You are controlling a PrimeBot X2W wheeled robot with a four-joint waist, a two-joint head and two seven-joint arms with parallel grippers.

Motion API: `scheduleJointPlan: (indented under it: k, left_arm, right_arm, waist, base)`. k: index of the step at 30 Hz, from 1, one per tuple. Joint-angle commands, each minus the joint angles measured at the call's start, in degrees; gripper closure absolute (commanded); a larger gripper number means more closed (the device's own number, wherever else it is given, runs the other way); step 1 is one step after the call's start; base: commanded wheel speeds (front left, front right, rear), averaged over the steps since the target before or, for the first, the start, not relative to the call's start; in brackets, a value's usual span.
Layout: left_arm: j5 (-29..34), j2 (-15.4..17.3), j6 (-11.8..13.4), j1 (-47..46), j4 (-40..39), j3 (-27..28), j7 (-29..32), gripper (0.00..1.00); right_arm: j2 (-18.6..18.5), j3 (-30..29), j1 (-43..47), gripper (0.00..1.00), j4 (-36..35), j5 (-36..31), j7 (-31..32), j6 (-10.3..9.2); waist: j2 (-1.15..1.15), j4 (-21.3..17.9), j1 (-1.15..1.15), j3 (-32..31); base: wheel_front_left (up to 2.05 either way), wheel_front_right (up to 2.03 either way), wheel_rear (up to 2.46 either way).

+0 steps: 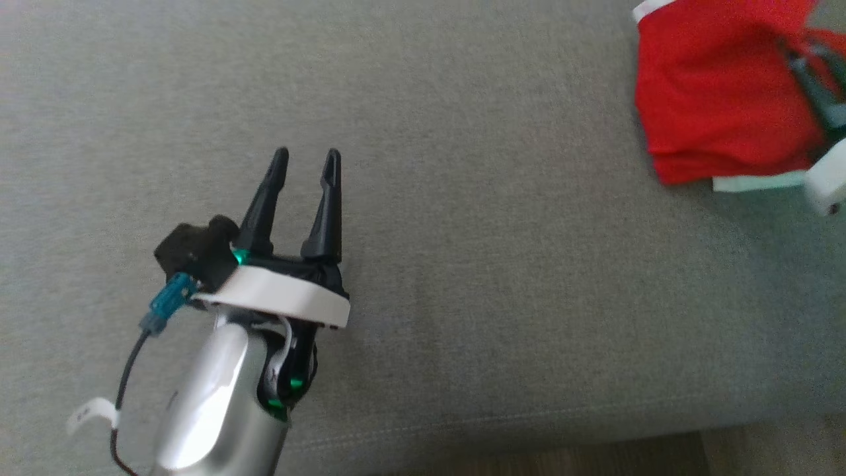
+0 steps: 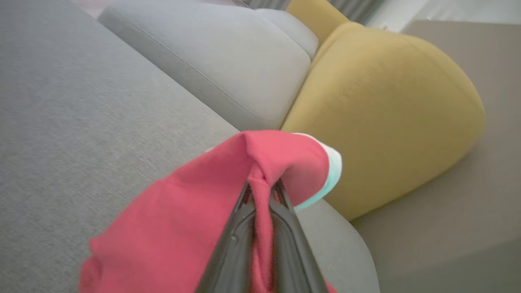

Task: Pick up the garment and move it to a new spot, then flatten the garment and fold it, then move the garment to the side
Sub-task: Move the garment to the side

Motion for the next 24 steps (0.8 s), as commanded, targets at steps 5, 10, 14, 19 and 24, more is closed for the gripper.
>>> scheduleJointPlan:
  k: [5,10,14,19,24]
  left_arm:
    - [1.8,0.4,-0.8,-4.3,-1.2,1.9,-0.3,0.00]
    - [2.6,0.4,-1.3,-6.1,-0.7,2.3,-0.3,0.00]
    - [3.2,0.4,-1.6,-6.5,-0.2,3.0,-0.3,0.00]
    - [3.6,0.4,-1.9,-6.6,-0.1,3.4,-0.3,0.00]
    - [3.4,0.4,-1.9,-6.7,0.2,3.2,-0.3,0.00]
  right_arm:
    - [-3.8,-2.2,-1.2,1.00,0.6,6.3,3.3,-0.05]
    - [-4.3,-4.2,-2.2,1.00,4.7,6.5,4.0,-0.05]
    - [-3.5,-6.8,-2.2,1.00,6.8,5.6,4.9,-0.05]
    - [-2.6,-9.0,-1.9,1.00,8.2,6.1,5.5,-0.05]
    - [-1.5,-10.8,-1.4,0.04,9.7,6.5,6.9,-0.05]
  waist:
    - [0.00,-3.5,0.00,5.1]
    - [0.00,-3.8,0.00,7.4]
    - [0.00,-4.0,0.00,8.6]
    - [0.00,-4.0,0.00,9.2]
    - [0.00,-4.0,0.00,9.0]
  base:
    - [0.00,0.00,0.00]
    - [0.00,0.00,0.00]
    - [0.00,0.00,0.00]
    - [0.00,0.00,0.00]
    - [0.00,0.00,0.00]
